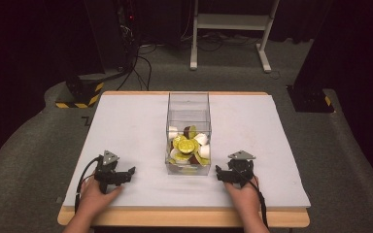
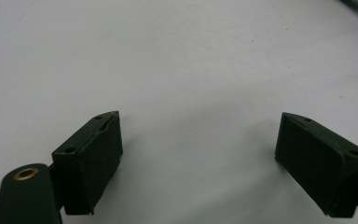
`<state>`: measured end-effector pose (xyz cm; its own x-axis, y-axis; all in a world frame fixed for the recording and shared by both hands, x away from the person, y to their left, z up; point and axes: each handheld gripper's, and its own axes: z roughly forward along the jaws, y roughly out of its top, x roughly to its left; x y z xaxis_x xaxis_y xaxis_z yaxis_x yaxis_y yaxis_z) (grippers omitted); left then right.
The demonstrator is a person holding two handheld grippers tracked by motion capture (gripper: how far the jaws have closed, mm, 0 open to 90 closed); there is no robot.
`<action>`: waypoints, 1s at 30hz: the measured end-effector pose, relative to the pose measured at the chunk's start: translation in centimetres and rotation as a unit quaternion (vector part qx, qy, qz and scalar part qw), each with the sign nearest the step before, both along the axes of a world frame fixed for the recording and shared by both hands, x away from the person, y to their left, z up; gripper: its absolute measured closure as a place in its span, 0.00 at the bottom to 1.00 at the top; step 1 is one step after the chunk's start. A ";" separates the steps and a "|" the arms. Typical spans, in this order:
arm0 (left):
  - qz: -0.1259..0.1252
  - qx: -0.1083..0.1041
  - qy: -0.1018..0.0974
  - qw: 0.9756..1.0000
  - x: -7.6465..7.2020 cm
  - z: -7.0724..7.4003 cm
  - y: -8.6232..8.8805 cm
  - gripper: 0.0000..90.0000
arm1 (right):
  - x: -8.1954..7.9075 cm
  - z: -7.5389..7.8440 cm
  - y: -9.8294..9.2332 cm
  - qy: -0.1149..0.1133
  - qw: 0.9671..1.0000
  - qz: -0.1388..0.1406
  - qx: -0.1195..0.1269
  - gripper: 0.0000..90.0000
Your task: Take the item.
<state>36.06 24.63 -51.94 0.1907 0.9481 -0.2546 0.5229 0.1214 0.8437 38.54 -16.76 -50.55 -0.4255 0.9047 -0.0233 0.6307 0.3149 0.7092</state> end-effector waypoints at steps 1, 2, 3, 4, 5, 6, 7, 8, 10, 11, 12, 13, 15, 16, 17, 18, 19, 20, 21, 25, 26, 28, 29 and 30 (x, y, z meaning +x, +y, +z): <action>0.000 0.000 0.000 1.000 0.0 0.0 0.0 0.17 | 0.0 0.0 0.0 0.001 1.000 0.000 0.000 0.16; 0.000 0.000 0.000 1.000 0.0 0.0 0.0 0.17 | 0.0 0.0 0.0 0.001 1.000 0.000 0.000 0.16; 0.000 0.001 0.000 1.000 0.0 0.0 0.0 0.17 | 0.0 0.0 0.0 0.001 1.000 0.000 0.000 0.15; 0.000 0.000 0.000 1.000 0.0 0.0 0.0 0.17 | 0.0 0.0 0.0 0.001 1.000 0.000 0.000 0.16; 0.000 0.000 0.000 1.000 0.0 0.0 0.0 0.17 | 0.0 0.0 0.0 0.001 1.000 0.001 0.001 0.15; 0.000 0.000 0.000 1.000 0.0 0.0 0.0 0.17 | 0.0 0.0 0.0 0.002 1.000 0.001 0.000 0.15; 0.000 0.000 0.000 1.000 0.0 0.0 0.0 0.17 | 0.0 0.0 0.0 0.002 1.000 0.001 0.001 0.15; 0.000 0.000 0.000 1.000 0.0 0.0 0.0 0.17 | 0.0 0.0 0.0 0.002 1.000 0.001 0.000 0.15; 0.000 0.000 0.000 1.000 0.0 0.0 0.0 0.17 | 0.0 0.0 0.0 0.003 1.000 0.001 0.001 0.15; 0.000 0.000 0.000 1.000 0.0 0.0 0.0 0.17 | 0.0 0.0 0.0 0.003 1.000 0.001 0.001 0.15; 0.000 0.000 0.000 1.000 0.0 0.0 0.0 0.17 | 0.0 0.0 0.0 0.004 1.000 0.000 0.002 0.15; 0.001 -0.001 -0.001 1.000 0.0 0.0 0.0 0.17 | 0.0 0.0 0.0 0.004 1.000 0.001 0.002 0.15; 0.000 0.000 0.000 1.000 0.0 0.0 0.0 0.17 | 0.0 0.0 0.0 0.004 1.000 0.001 0.002 0.15; 0.000 0.000 0.000 1.000 0.0 0.0 0.0 0.17 | 0.0 0.0 0.0 0.004 1.000 0.001 0.002 0.15; 0.000 0.000 0.000 1.000 0.0 0.0 0.0 0.17 | 0.0 0.0 0.0 0.004 1.000 0.001 0.002 0.15; 0.001 0.000 -0.001 1.000 0.0 0.0 0.0 0.17 | 0.1 0.0 0.0 0.005 1.000 0.000 0.004 0.15; -0.001 0.002 0.001 1.000 0.0 0.0 0.0 0.17 | 0.1 0.0 0.0 0.005 1.000 0.000 0.003 0.15; -0.001 0.002 0.001 1.000 0.0 0.0 0.0 0.17 | 0.1 0.0 0.0 0.005 1.000 0.000 0.003 0.15; 0.001 0.000 0.000 1.000 0.0 0.0 0.0 0.17 | 0.0 0.0 0.0 0.004 1.000 -0.002 0.001 0.15; -0.001 0.002 0.001 1.000 0.0 0.0 0.0 0.17 | 0.0 0.0 0.0 0.003 1.000 -0.001 0.000 0.15; 0.000 0.000 0.000 1.000 0.0 0.0 0.0 0.17 | 0.0 0.0 0.0 0.002 1.000 0.000 0.000 0.15; 0.000 0.000 0.000 1.000 0.0 0.0 0.0 0.17 | 0.1 0.1 0.0 0.002 1.000 0.004 -0.002 0.16; 0.000 0.000 0.000 1.000 0.0 0.0 0.0 0.17 | 0.1 0.1 0.0 0.002 1.000 0.004 -0.002 0.16; 0.000 0.000 0.000 1.000 0.0 0.0 0.0 0.17 | 0.2 0.2 0.0 0.003 1.000 0.008 -0.006 0.15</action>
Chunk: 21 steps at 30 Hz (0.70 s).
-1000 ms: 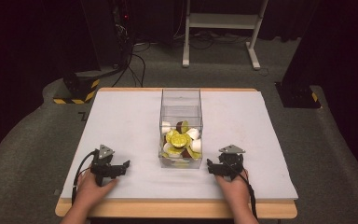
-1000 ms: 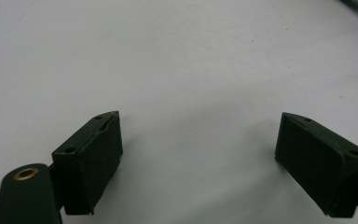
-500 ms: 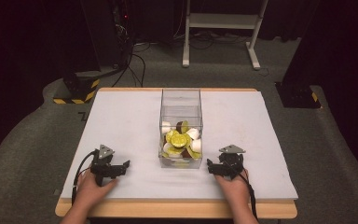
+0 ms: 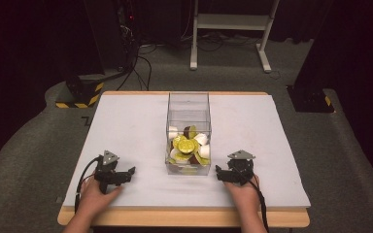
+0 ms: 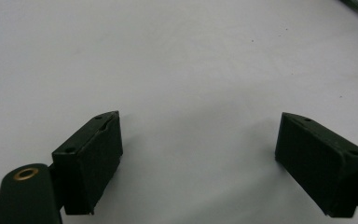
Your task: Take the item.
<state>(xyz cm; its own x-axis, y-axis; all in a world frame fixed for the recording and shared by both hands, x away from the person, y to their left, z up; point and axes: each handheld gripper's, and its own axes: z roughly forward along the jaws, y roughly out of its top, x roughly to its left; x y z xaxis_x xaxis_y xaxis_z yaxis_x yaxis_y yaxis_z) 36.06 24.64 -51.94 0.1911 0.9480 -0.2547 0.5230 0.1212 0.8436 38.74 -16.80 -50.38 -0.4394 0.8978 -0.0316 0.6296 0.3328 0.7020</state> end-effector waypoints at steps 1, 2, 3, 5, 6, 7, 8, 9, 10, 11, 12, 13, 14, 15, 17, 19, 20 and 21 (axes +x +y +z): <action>0.000 0.000 0.000 1.000 0.0 0.0 0.0 0.17 | 0.0 0.0 0.0 0.001 1.000 0.000 -0.001 0.15; 0.000 0.000 0.000 1.000 0.0 0.0 0.0 0.17 | 0.0 0.1 0.0 0.000 1.000 0.002 -0.004 0.15; 0.000 0.000 0.000 1.000 0.0 0.0 0.0 0.17 | 0.1 0.1 0.1 -0.001 1.000 0.004 -0.007 0.15; 0.000 0.000 0.000 1.000 0.0 0.0 0.0 0.17 | 0.1 0.1 0.1 -0.001 1.000 0.005 -0.008 0.15; 0.000 0.000 0.000 1.000 0.0 0.0 0.0 0.17 | 0.1 0.3 0.1 0.000 1.000 0.009 -0.004 0.15; 0.000 0.000 0.000 1.000 0.0 0.0 0.0 0.17 | 0.1 0.3 0.1 -0.001 1.000 0.010 0.000 0.15; 0.000 0.000 0.000 1.000 0.0 0.0 0.0 0.17 | 0.1 0.4 0.1 -0.002 1.000 0.011 0.005 0.16; 0.000 0.000 0.000 1.000 0.0 0.0 0.0 0.17 | 0.0 0.5 0.1 -0.003 1.000 0.012 0.007 0.16; 0.000 0.000 0.000 1.000 0.0 0.0 0.0 0.17 | 0.0 0.6 0.1 -0.006 1.000 0.013 0.007 0.16; 0.000 0.000 0.000 1.000 0.0 0.0 0.0 0.17 | 0.0 0.7 0.1 -0.006 1.000 0.014 0.009 0.16; 0.000 0.000 0.000 1.000 0.0 0.0 0.0 0.17 | 0.0 0.7 0.1 -0.007 1.000 0.016 0.010 0.16; 0.000 0.000 0.000 1.000 0.0 0.0 0.0 0.17 | -0.1 0.9 0.1 -0.006 1.000 0.017 0.012 0.17; 0.000 0.000 0.000 1.000 0.0 0.0 0.0 0.17 | -0.1 1.0 0.1 -0.006 1.000 0.017 0.015 0.18; 0.000 0.000 0.000 1.000 0.0 0.0 0.0 0.17 | -0.2 1.1 0.1 -0.008 1.000 0.018 0.018 0.19; 0.000 0.000 0.000 1.000 0.0 0.0 0.0 0.17 | -0.3 1.5 0.0 -0.013 1.000 0.020 0.020 0.19; 0.000 0.000 0.000 1.000 0.0 0.0 0.0 0.17 | -0.4 1.8 0.0 -0.022 0.999 0.023 0.021 0.19; 0.000 0.000 0.000 1.000 0.0 0.0 0.0 0.17 | -0.5 1.9 0.0 -0.025 0.999 0.025 0.020 0.19; 0.000 0.000 0.000 1.000 0.0 0.0 0.0 0.17 | -0.5 2.0 0.0 -0.028 0.999 0.025 0.021 0.19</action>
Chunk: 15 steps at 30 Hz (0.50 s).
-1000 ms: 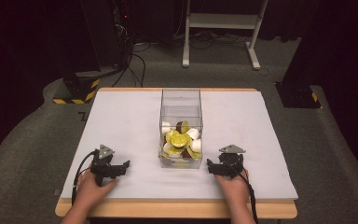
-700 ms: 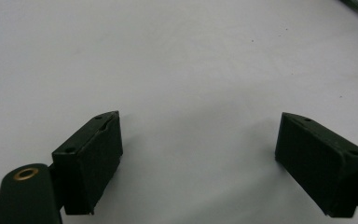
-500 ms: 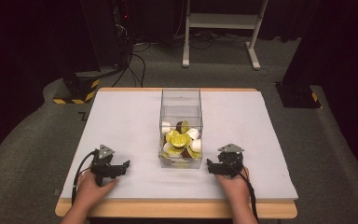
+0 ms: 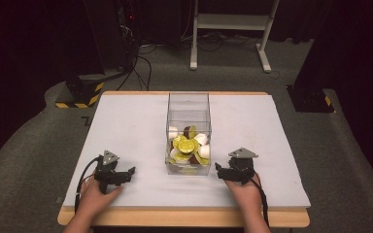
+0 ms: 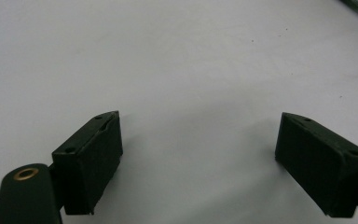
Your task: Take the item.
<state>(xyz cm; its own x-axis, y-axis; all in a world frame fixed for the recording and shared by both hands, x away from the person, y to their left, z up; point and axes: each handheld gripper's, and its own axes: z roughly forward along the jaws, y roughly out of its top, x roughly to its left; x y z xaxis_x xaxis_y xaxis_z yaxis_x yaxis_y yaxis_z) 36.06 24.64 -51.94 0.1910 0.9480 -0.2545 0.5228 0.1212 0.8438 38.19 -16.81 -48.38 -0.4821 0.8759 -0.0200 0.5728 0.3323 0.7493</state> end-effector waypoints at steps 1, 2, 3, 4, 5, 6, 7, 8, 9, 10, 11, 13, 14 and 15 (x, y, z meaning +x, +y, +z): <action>0.000 0.000 0.000 1.000 0.0 0.0 0.0 0.17 | -0.1 0.1 0.0 -0.003 1.000 0.001 0.001 0.19; 0.000 0.000 0.000 1.000 0.0 0.0 0.0 0.17 | -0.1 0.2 -0.1 -0.006 1.000 0.002 0.003 0.20; 0.000 0.000 0.000 1.000 0.0 0.0 0.0 0.17 | -0.2 0.3 -0.1 -0.008 1.000 0.002 0.004 0.20; 0.000 0.000 0.000 1.000 0.0 0.0 0.0 0.17 | -0.2 0.5 -0.1 -0.010 1.000 0.002 0.004 0.20; 0.000 0.000 0.000 1.000 0.0 0.0 0.0 0.17 | -0.3 0.6 -0.1 -0.012 1.000 0.003 0.004 0.20; 0.000 0.000 0.000 1.000 0.0 0.0 0.0 0.17 | -0.3 0.6 -0.1 -0.012 1.000 0.003 0.004 0.20; 0.000 0.000 0.000 1.000 0.0 0.0 0.0 0.17 | -0.3 0.8 -0.2 -0.015 1.000 0.005 0.007 0.20; 0.000 0.000 0.000 1.000 0.0 0.0 0.0 0.17 | -0.3 0.9 -0.2 -0.017 1.000 0.006 0.009 0.20; 0.000 0.000 0.000 1.000 0.0 0.0 0.0 0.17 | -0.4 1.0 -0.3 -0.020 1.000 0.006 0.009 0.21; 0.000 0.000 0.000 1.000 0.0 0.0 0.0 0.17 | -0.4 1.1 -0.3 -0.020 1.000 0.007 0.011 0.22; 0.000 0.000 0.000 1.000 0.0 0.0 0.0 0.17 | -0.4 1.2 -0.4 -0.020 1.000 0.009 0.013 0.22; 0.000 0.000 0.000 1.000 0.0 0.0 0.0 0.17 | -0.5 1.5 -0.4 -0.021 1.000 0.008 0.014 0.23; 0.000 0.000 0.000 1.000 0.0 0.0 0.0 0.17 | -0.5 1.6 -0.4 -0.022 1.000 0.009 0.015 0.23; 0.000 0.000 0.000 1.000 0.0 0.0 0.0 0.17 | -0.5 1.7 -0.4 -0.024 1.000 0.009 0.014 0.23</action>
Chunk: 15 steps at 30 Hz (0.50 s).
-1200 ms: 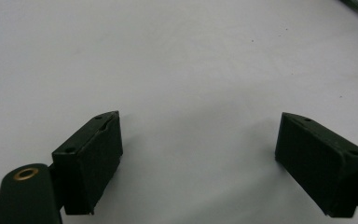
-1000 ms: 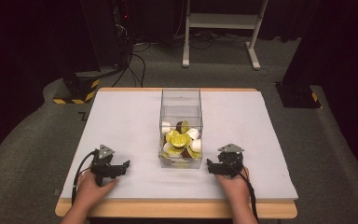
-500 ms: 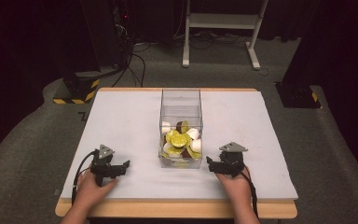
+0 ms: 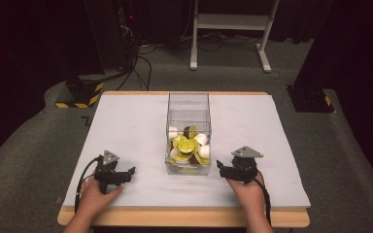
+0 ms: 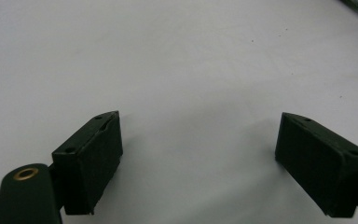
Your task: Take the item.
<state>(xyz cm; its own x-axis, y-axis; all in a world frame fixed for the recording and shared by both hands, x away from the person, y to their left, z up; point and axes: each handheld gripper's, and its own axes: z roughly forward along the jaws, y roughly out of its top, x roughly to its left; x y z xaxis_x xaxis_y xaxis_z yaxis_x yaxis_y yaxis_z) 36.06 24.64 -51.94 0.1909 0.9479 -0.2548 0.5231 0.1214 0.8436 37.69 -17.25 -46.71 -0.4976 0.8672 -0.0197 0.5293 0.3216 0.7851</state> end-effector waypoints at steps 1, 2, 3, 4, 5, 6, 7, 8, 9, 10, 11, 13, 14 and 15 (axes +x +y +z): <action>0.000 0.000 0.000 1.000 0.0 0.0 0.0 0.17 | 0.0 0.1 0.0 -0.002 1.000 0.002 0.000 0.23; 0.000 0.000 0.000 1.000 0.0 0.0 0.0 0.17 | -0.1 0.3 0.0 -0.001 1.000 0.002 0.001 0.23; 0.000 0.000 0.000 1.000 0.0 0.0 0.0 0.17 | -0.1 0.3 0.0 -0.001 1.000 0.002 0.001 0.23; 0.000 0.000 0.000 1.000 0.0 0.0 0.0 0.17 | -0.1 0.6 0.1 -0.001 1.000 0.004 0.004 0.23; 0.000 0.000 0.000 1.000 0.0 0.0 0.0 0.17 | -0.2 0.8 0.1 -0.003 1.000 0.005 0.004 0.23; 0.000 0.000 0.000 1.000 0.0 0.0 0.0 0.17 | -0.2 0.8 0.1 -0.003 1.000 0.005 0.004 0.23; 0.000 0.000 0.000 1.000 0.0 0.0 0.0 0.17 | -0.2 1.0 0.1 -0.006 1.000 0.004 0.006 0.23; 0.000 0.000 0.000 1.000 0.0 0.0 0.0 0.17 | -0.2 1.4 0.1 -0.013 1.000 0.005 0.007 0.24; 0.000 0.000 0.000 1.000 0.0 0.0 0.0 0.17 | -0.3 1.6 0.2 -0.015 1.000 0.002 0.008 0.24; 0.000 0.000 0.000 1.000 0.0 0.0 0.0 0.17 | -0.2 1.8 0.2 -0.020 1.000 0.004 0.007 0.24; 0.000 0.000 0.000 1.000 0.0 0.0 0.0 0.17 | -0.3 2.0 0.2 -0.020 1.000 0.000 0.010 0.24; -0.001 0.002 0.001 1.000 0.0 0.0 0.0 0.17 | -0.2 2.3 0.2 -0.028 1.000 0.000 0.012 0.25; 0.000 0.000 0.000 1.000 0.0 0.0 0.0 0.17 | -0.2 2.5 0.3 -0.031 0.999 -0.001 0.011 0.25; 0.000 0.000 0.000 1.000 0.0 0.0 0.0 0.17 | -0.2 2.7 0.4 -0.035 0.999 -0.002 0.011 0.26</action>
<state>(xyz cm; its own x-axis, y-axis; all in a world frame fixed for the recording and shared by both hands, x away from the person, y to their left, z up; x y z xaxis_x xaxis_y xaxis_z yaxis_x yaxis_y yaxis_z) 36.06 24.65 -51.94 0.1916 0.9480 -0.2540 0.5234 0.1202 0.8435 37.53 -16.90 -44.03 -0.4924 0.8696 -0.0356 0.4745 0.3025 0.8266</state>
